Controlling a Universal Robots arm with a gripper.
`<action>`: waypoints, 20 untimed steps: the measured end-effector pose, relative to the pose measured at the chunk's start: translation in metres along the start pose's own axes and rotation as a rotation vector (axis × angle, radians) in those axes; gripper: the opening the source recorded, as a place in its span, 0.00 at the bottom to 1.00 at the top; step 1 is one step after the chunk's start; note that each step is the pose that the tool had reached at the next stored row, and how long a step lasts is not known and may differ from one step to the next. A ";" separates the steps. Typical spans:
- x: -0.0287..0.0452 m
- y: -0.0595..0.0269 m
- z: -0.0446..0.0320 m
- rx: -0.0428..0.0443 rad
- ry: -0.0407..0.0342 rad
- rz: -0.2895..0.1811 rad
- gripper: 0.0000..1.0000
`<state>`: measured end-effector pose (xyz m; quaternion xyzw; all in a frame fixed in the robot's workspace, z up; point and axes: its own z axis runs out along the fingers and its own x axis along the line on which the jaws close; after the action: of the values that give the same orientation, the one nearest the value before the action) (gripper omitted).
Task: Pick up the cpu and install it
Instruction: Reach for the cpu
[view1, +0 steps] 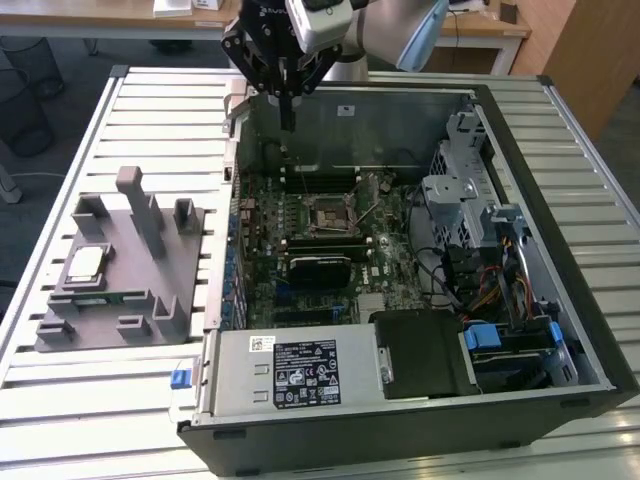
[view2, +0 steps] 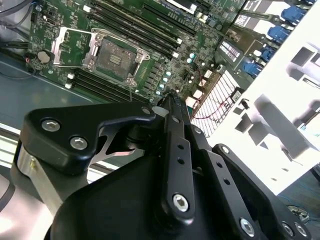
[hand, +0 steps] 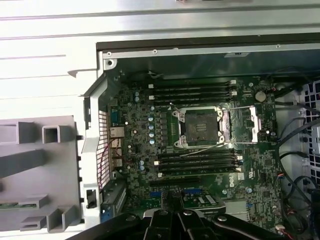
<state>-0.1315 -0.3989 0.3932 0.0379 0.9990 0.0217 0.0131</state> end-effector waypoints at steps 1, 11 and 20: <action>0.0009 -0.0001 0.0000 0.0000 0.0000 0.000 0.11; 0.0134 -0.0010 -0.0002 0.0001 0.0001 0.000 0.11; 0.0318 -0.0024 -0.0003 0.0000 0.0000 0.000 0.11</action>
<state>-0.1634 -0.3990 0.3926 0.0378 0.9990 0.0217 0.0131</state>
